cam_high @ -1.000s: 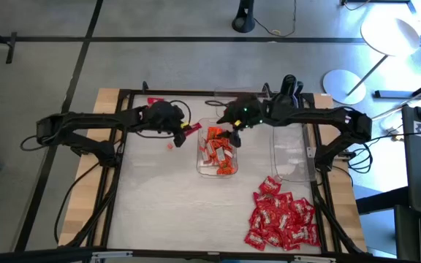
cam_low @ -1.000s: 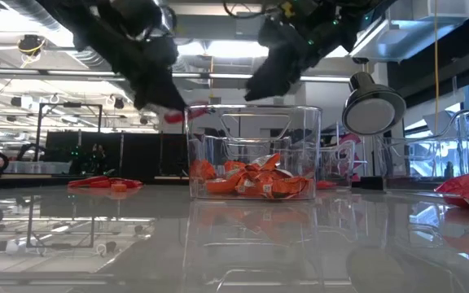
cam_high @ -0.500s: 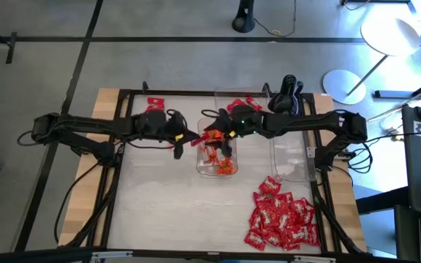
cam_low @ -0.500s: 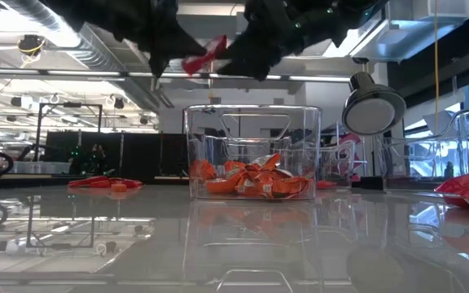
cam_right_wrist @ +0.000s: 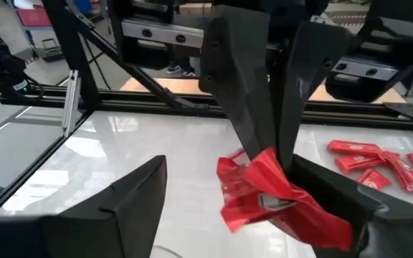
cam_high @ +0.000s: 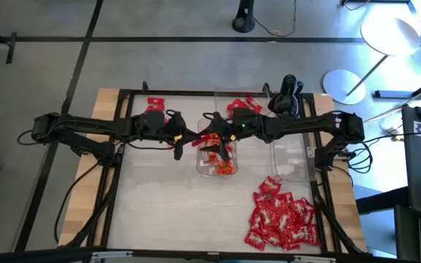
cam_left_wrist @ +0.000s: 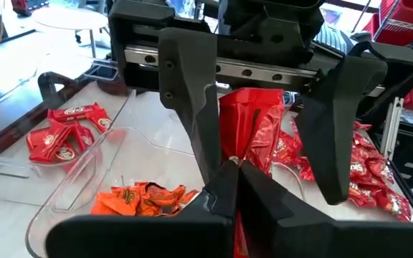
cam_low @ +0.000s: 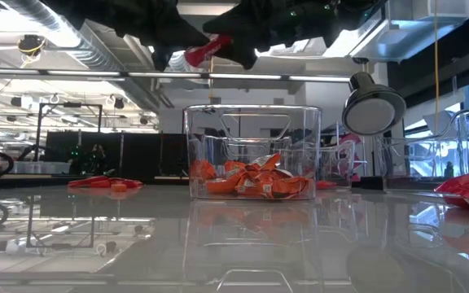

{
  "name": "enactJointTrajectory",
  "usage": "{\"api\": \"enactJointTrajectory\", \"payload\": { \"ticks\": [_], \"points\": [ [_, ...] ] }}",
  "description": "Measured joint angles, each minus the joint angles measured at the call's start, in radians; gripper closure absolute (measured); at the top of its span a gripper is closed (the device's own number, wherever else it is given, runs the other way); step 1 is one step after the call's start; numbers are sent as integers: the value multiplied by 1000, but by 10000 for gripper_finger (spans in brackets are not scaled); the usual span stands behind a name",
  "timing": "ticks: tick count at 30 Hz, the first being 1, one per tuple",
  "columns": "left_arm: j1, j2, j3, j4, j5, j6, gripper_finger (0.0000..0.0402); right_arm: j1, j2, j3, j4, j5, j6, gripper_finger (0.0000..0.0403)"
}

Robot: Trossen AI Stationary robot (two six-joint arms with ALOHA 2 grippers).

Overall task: Sort candy
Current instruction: Put the red chocolate into the top transparent bin

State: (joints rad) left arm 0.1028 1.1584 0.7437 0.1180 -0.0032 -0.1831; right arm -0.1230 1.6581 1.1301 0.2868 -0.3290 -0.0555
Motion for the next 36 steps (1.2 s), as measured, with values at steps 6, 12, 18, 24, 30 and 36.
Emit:
{"api": "enactJointTrajectory", "payload": {
  "ticks": [6,12,18,24,30,36],
  "points": [
    [0,0,0,0,-1,-11,397,-1,0,0,2,41,-2,190],
    [2,0,0,11,0,-12,372,-2,0,0,-3,52,-30,284],
    [18,-5,0,15,7,-16,298,-3,-1,0,-15,86,-46,311],
    [52,-88,2,-116,-8,8,242,-19,-81,-2,-172,243,-126,301],
    [97,-166,1,-367,-125,-47,233,-112,-185,0,-354,533,-217,306],
    [118,-163,0,-480,-203,-81,233,-285,-166,0,-427,571,-201,298]
  ]
}}
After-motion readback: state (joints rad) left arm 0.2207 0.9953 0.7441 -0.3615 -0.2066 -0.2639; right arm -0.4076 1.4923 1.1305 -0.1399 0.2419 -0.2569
